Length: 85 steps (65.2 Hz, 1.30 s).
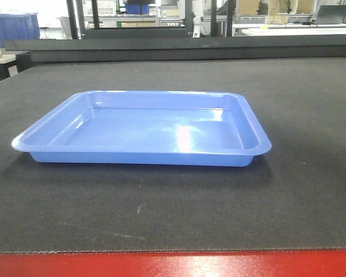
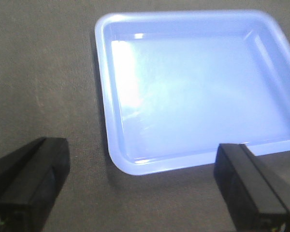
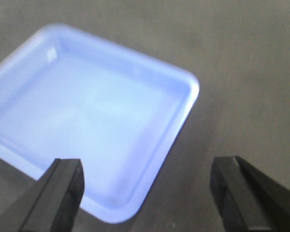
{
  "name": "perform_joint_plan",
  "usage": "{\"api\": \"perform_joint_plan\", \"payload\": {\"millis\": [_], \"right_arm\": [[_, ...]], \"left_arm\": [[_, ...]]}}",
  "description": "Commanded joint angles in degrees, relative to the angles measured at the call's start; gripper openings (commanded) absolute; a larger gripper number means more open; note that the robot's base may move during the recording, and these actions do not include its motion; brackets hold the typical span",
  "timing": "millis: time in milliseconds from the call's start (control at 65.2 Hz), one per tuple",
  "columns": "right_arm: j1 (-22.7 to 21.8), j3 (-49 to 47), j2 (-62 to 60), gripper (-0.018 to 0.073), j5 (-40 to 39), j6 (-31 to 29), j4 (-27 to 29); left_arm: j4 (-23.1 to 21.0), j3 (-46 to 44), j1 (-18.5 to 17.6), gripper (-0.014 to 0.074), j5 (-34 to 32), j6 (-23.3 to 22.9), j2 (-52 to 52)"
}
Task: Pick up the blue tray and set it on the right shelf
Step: 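Lower both grippers onto the tray rims and close them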
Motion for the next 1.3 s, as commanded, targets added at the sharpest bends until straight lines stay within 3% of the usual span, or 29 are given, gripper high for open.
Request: {"api": "perform_joint_plan", "payload": {"millis": [0,107,291,383,767,1288], "right_arm": [[-0.20,-6.44,5.27,0.0624,1.90,1.69,0.01],[-0.26,-12.32,12.82,0.0624,6.26,6.06,-1.20],[-0.01,-22.28,23.61,0.0623,14.60,17.82,-11.51],[-0.01,-25.71,27.57,0.0623,16.35,22.22,-14.02],[0.13,-28.18,38.05,0.0623,15.86,22.47,-12.14],[0.81,-28.18,44.13,0.0610,13.75,22.17,-8.10]], "left_arm": [[2.11,-6.71,-0.44,0.0508,-0.88,0.21,5.59],[5.16,-13.73,-0.44,0.0506,4.12,-0.03,12.99],[7.21,-25.75,-0.44,0.0506,13.26,-3.17,25.69],[7.60,-30.03,-0.44,0.0506,15.53,-3.89,30.10],[8.39,-34.95,-0.44,0.0506,17.10,-6.16,41.75],[7.24,-34.95,-0.24,0.0506,17.23,-6.45,47.72]]}}
